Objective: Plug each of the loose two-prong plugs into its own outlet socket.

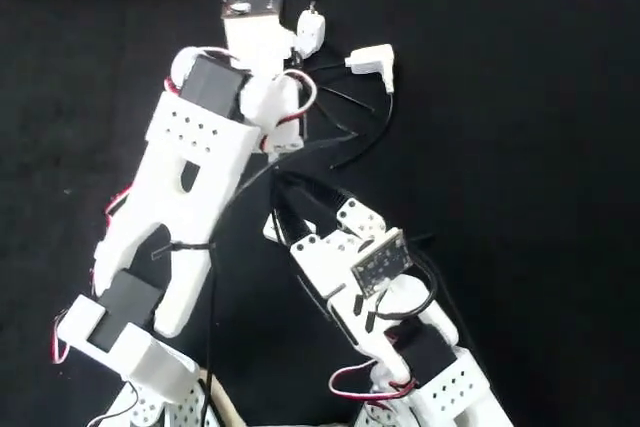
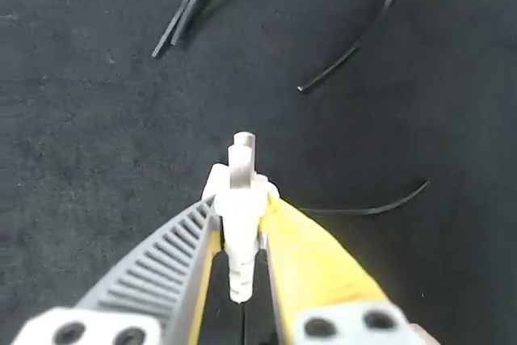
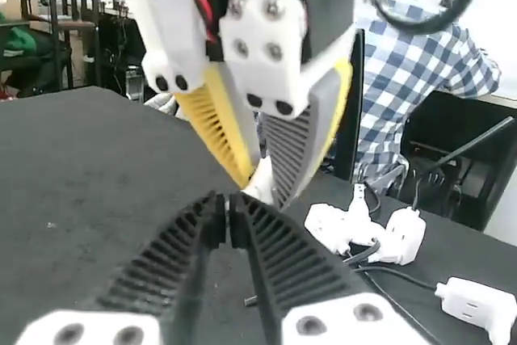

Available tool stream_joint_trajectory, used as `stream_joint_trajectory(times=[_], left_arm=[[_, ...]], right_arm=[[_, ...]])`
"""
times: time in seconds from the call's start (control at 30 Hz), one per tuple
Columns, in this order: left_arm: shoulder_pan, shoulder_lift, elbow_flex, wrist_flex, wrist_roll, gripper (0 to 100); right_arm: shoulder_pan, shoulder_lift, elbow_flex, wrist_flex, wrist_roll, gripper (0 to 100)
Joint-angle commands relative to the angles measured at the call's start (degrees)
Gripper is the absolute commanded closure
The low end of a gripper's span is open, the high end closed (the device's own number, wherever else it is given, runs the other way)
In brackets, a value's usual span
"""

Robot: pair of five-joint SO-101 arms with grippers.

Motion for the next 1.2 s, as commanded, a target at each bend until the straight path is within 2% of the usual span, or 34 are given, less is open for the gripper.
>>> stream_joint_trajectory(times=[0.0,0.13,0.53,0.67,0.87,1.0,1.17], left_arm=[[-1.4,-3.0,-3.0,0.4,-0.4,97],[2.6,-3.3,-2.9,0.4,-1.1,97],[3.4,-3.3,-2.7,0.4,-1.3,97],[4.7,-3.3,-2.9,0.4,-1.5,97],[7.8,-3.4,-5.9,0.4,-1.5,97],[8.8,-3.4,-8.0,0.4,-1.5,97],[6.5,-3.3,-8.0,0.4,-1.5,97]], right_arm=[[-1.1,-7.3,-1.5,-1.1,-0.2,98.7],[-0.8,-7.3,0.0,-4.0,0.1,98.7],[1.2,-6.8,0.4,-6.3,-0.4,98.7],[3.1,-7.3,0.4,-3.6,-0.7,98.7],[5.7,-6.7,0.4,2.3,-8.5,98.6],[5.7,-6.7,0.4,3.3,-8.5,98.6],[5.8,-6.7,0.2,3.3,-8.4,98.6]])
